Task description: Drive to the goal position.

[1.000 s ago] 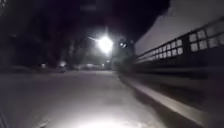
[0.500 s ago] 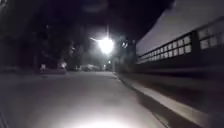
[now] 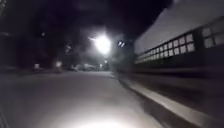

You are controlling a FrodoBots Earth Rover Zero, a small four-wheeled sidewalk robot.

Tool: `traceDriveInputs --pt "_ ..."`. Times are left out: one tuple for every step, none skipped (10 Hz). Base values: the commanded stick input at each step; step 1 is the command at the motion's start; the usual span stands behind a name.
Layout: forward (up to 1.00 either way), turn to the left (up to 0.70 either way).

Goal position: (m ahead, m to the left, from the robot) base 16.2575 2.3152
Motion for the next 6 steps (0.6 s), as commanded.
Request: traceDriveInputs --pt "0.70 -0.35" --pt "0.70 -0.35" --pt "0.70 -0.35" --pt "0.70 -0.35" --pt "0.70 -0.35" --pt "0.70 -0.22"
